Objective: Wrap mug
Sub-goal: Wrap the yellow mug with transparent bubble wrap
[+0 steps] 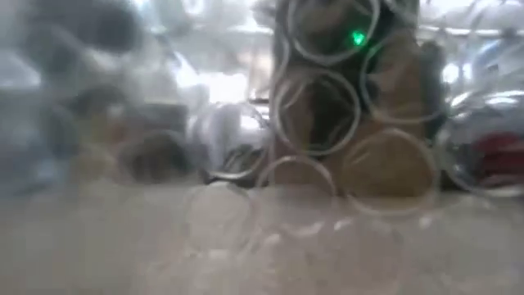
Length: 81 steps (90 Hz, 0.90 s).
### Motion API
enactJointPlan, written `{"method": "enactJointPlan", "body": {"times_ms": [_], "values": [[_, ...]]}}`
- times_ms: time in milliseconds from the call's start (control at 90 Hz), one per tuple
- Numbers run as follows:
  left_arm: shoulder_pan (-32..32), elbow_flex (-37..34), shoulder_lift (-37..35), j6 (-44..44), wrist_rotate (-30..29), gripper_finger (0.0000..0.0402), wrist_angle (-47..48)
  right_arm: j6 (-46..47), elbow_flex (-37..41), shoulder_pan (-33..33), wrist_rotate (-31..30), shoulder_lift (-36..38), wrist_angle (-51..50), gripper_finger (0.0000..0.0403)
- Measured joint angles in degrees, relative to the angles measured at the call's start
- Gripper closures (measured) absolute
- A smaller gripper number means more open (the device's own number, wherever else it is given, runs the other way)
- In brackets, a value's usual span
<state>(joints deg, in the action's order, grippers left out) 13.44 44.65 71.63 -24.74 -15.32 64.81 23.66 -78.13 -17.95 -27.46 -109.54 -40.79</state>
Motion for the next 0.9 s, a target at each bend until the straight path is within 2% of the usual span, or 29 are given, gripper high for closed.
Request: {"method": "enactJointPlan", "body": {"times_ms": [100,167,278,356,467,544,667,811,900], "values": [[0.02,5.74,0.00,0.28,2.95,0.0389,5.83,0.96,0.10,-0.78,0.21,0.00,0.91,0.0130],[0.20,9.59,-0.02,-0.11,5.32,0.0389,6.92,1.75,1.68,-1.15,0.23,0.07,6.35,0.0129],[0.61,14.71,0.32,-0.54,6.89,0.0390,1.95,1.36,5.70,-1.79,2.36,0.06,16.81,0.0127],[0.32,16.44,2.03,1.20,4.50,0.0390,-3.86,1.79,7.52,-2.21,2.69,0.07,20.47,0.0127],[-0.52,16.06,6.98,6.53,3.14,0.0390,-12.50,4.71,8.95,-3.10,3.31,0.04,20.74,0.0130],[-0.52,16.28,11.52,9.31,6.58,0.0390,-17.24,7.49,10.06,-4.32,3.91,0.04,21.95,0.0131],[-0.64,19.92,18.75,11.32,13.75,0.0390,-13.31,9.34,11.27,-6.61,4.79,0.04,22.10,0.0131],[-0.68,24.87,24.56,14.45,14.96,0.0389,-12.56,9.53,12.54,-7.01,4.13,0.04,24.66,0.0123],[-0.84,26.69,27.98,16.16,13.36,0.0389,-10.69,10.75,13.17,-6.69,4.10,0.04,26.87,0.0118]]}}
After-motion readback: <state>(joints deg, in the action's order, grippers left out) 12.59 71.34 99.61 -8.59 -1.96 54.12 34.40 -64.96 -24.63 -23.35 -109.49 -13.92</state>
